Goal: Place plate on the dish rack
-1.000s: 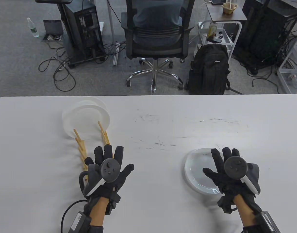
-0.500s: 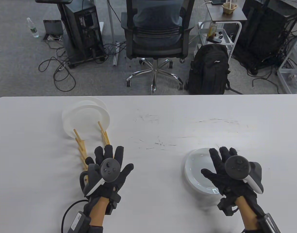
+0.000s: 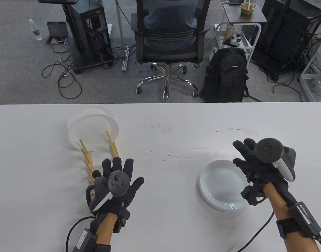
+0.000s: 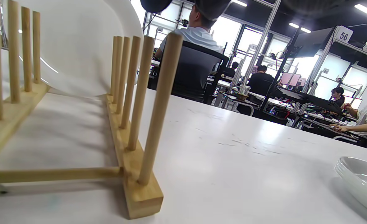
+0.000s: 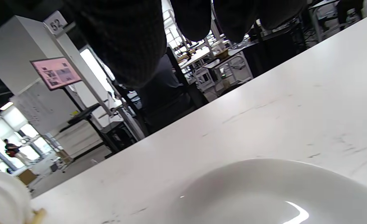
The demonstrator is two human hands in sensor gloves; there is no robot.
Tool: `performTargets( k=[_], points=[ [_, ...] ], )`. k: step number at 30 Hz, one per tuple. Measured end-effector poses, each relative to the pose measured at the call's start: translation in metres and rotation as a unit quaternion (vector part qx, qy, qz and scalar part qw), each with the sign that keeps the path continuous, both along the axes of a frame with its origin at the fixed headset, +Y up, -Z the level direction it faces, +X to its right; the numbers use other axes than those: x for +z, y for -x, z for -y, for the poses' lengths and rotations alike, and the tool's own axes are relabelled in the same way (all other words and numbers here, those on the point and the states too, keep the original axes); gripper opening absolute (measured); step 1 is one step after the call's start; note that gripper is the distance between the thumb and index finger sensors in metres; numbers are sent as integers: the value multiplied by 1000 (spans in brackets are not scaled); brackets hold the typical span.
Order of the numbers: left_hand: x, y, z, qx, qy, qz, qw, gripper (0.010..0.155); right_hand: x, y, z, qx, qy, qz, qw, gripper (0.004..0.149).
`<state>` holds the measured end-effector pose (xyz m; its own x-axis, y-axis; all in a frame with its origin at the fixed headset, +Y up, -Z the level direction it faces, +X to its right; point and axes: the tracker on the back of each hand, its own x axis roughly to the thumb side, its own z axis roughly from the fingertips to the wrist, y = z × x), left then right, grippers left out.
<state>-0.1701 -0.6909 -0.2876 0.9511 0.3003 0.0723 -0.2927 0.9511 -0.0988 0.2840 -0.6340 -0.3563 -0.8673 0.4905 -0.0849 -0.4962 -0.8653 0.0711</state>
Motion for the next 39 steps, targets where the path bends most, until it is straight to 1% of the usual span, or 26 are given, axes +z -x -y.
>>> performTargets(
  k=[1,2,3,4,5,7,9,11,13,14,16,17,19,20,22,24,27,29,31,33,35,37,39],
  points=[
    [0,0,0,1,0,0,1000,82,-3,-2,9,11,8,6,1000,64],
    [0,0,0,1,0,1,1000,82,-5,-4,23,36,23,16,999,67],
    [0,0,0,0,1,2,1000,82,-6,-6,32,54,32,26,998,70],
    [0,0,0,1,3,2,1000,82,-7,-9,47,83,49,40,995,75],
    [0,0,0,1,4,3,1000,82,-8,-10,56,100,61,46,992,80],
    [0,-1,1,1,6,5,1000,82,-11,-15,80,156,102,69,980,92],
    [0,-1,1,1,9,6,1000,82,-13,-20,95,173,137,81,972,101],
    [0,-2,2,2,10,7,1000,82,-14,-26,108,158,170,85,969,101],
    [0,-2,2,2,11,8,1000,82,-15,-29,119,146,200,89,965,97],
    [0,-2,2,3,11,8,1000,82,-15,-34,121,135,207,102,964,94],
    [-1,-2,2,4,12,8,1000,82,-15,-45,123,75,203,119,969,85],
    [-1,-2,2,4,12,7,1000,82,-13,-52,123,46,204,134,969,78],
    [-1,-1,2,5,13,7,1000,81,-10,-58,120,28,169,160,972,57],
    [-1,-1,2,6,13,7,1000,82,-10,-58,120,24,165,158,973,52],
    [-1,-1,2,6,13,7,1000,82,-8,-58,112,43,153,173,972,49],
    [-1,-2,2,6,14,8,1000,82,-6,-56,99,63,126,191,971,47],
    [-1,-1,2,8,12,8,1000,82,-5,-52,73,61,103,194,974,45],
    [-1,-1,2,11,11,8,1000,82,0,-47,51,34,85,178,980,44],
    [-1,-1,2,11,11,9,1000,82,6,-41,34,-13,55,159,986,44],
    [-1,-1,2,12,11,10,1000,82,17,-31,16,-14,17,153,988,46],
    [-1,-1,2,14,11,12,1000,82,28,-26,9,-29,-29,157,987,48],
    [-2,-2,3,19,13,14,1000,81,37,-23,10,-100,-51,157,981,51],
    [-2,-3,3,27,10,16,999,81,41,-22,22,-198,-50,152,967,55]
  ],
)
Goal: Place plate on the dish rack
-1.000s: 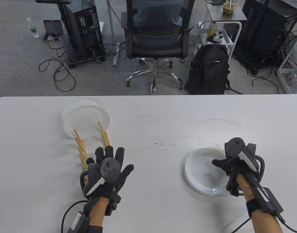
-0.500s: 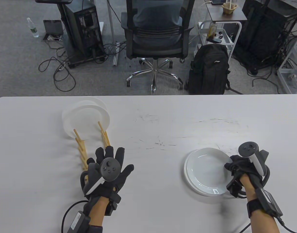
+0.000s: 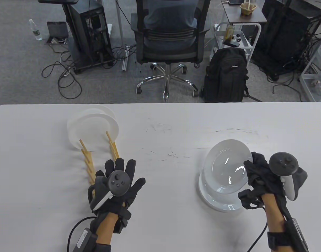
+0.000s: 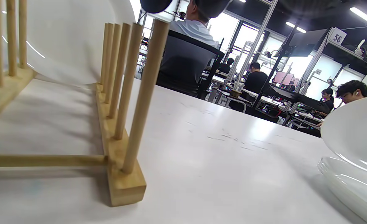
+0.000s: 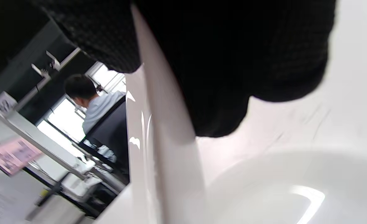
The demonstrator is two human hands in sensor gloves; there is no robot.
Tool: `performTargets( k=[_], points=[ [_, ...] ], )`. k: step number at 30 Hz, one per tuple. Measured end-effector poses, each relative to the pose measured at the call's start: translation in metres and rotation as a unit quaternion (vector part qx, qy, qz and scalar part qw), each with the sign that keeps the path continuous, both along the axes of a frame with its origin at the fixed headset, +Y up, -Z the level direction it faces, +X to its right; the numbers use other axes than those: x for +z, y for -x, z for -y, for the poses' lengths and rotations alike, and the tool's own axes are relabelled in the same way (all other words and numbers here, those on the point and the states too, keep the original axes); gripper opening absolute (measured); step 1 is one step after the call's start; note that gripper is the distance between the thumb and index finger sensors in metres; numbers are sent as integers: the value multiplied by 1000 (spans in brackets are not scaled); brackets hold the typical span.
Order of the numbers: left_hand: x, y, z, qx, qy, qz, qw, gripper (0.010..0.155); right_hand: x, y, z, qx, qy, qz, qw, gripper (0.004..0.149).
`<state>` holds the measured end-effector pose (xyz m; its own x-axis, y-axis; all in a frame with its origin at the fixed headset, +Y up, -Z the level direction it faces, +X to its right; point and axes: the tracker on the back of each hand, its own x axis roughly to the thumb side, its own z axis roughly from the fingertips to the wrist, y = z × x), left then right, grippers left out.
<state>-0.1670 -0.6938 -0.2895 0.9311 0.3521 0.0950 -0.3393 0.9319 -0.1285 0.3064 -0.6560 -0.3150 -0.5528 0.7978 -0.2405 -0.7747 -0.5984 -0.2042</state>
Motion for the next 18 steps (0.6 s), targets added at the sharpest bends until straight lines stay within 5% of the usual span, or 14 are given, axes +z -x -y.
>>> performTargets(
  k=[3,7,12,14,18],
  points=[
    [1,-2,-2,11,-10,2,1000,80,-2,2,26,-173,4,-35,984,59],
    [5,-8,-6,81,-20,45,995,80,-2,18,58,-374,42,-66,924,58],
    [14,-28,-14,173,-41,114,977,85,2,62,69,-476,74,-161,861,55],
    [16,-37,-12,266,7,144,953,93,6,80,69,-478,71,-194,854,55],
    [15,-51,5,490,122,148,850,96,13,107,63,-435,61,-253,862,55]
  ],
)
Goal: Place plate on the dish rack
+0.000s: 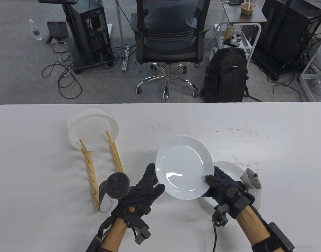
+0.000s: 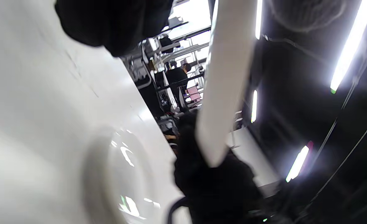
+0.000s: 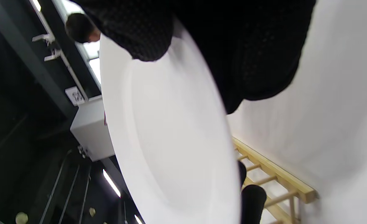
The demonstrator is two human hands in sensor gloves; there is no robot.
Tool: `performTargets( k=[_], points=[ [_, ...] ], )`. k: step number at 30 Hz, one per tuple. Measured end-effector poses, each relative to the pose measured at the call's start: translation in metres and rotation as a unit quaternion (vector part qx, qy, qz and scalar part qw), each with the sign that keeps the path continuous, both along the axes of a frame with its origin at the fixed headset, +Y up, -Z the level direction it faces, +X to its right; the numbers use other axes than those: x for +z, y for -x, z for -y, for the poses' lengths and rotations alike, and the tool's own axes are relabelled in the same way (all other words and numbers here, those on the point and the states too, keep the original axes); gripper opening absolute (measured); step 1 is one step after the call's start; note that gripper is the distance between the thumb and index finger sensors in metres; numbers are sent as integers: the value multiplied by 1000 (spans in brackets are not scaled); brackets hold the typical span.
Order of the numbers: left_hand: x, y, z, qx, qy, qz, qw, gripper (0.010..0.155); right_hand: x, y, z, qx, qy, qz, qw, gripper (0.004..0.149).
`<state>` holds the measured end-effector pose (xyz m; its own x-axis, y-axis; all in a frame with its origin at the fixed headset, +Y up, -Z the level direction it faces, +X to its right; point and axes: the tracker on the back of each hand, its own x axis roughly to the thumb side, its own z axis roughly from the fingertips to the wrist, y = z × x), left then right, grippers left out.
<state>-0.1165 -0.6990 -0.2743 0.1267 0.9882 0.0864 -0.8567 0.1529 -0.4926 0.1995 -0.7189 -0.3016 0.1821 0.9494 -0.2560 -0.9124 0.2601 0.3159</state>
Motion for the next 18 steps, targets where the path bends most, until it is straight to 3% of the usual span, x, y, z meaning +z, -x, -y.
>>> performTargets(
  k=[1,3,4,7,9,10,13,18],
  points=[
    [0,0,7,46,52,-15,997,89,1,3,-3,39,-21,-5,999,55],
    [-1,2,13,81,99,-53,990,61,3,4,-6,71,-39,14,997,55],
    [-1,4,14,76,106,-69,989,56,3,4,-9,74,-45,15,996,54],
    [-6,20,0,52,87,-107,989,51,6,0,-24,130,-94,41,986,54],
    [-9,35,-20,-16,23,-154,988,49,5,-8,-33,227,-151,72,959,54],
    [-13,44,-35,-58,-12,-185,981,48,5,-14,-37,297,-178,79,935,56],
    [-24,71,-79,-165,-117,-271,941,47,2,-28,-39,403,-204,92,888,62],
    [-50,106,-143,-338,-244,-360,835,45,-7,-48,-32,526,-196,86,823,72]
  ],
)
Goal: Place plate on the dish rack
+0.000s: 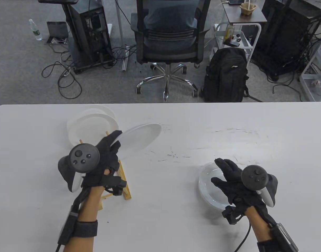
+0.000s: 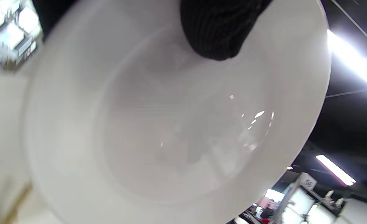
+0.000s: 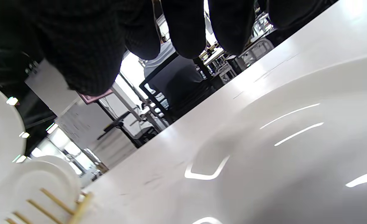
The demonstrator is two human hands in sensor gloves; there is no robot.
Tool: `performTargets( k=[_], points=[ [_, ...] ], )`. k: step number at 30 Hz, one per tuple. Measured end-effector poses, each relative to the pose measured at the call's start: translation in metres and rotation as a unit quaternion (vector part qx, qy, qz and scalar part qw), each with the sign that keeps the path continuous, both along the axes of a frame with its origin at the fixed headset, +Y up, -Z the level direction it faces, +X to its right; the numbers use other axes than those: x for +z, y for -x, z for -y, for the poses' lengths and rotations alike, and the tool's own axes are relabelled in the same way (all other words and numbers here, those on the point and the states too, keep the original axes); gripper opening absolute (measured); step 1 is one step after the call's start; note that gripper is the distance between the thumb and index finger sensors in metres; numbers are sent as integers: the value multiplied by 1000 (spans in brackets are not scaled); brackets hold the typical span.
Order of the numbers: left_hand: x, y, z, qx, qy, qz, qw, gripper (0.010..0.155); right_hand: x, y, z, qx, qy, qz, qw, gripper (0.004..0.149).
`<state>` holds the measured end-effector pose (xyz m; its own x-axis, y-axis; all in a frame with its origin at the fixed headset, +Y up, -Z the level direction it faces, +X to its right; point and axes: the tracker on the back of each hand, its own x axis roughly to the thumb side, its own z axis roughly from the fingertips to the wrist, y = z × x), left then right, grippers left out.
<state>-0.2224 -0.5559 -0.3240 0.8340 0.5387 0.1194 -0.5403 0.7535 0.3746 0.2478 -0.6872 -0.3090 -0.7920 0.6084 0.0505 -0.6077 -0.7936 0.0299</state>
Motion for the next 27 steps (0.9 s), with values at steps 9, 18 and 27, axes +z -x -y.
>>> performTargets(
  k=[9,18,27],
  points=[
    [-73,36,-7,-246,68,-83,963,44,-6,-21,8,-1,35,30,999,72],
    [-121,51,47,-269,212,-72,937,42,-6,-22,8,4,54,32,998,70],
    [-138,49,69,-266,247,-68,929,46,-6,-23,9,4,67,37,997,72]
  ],
)
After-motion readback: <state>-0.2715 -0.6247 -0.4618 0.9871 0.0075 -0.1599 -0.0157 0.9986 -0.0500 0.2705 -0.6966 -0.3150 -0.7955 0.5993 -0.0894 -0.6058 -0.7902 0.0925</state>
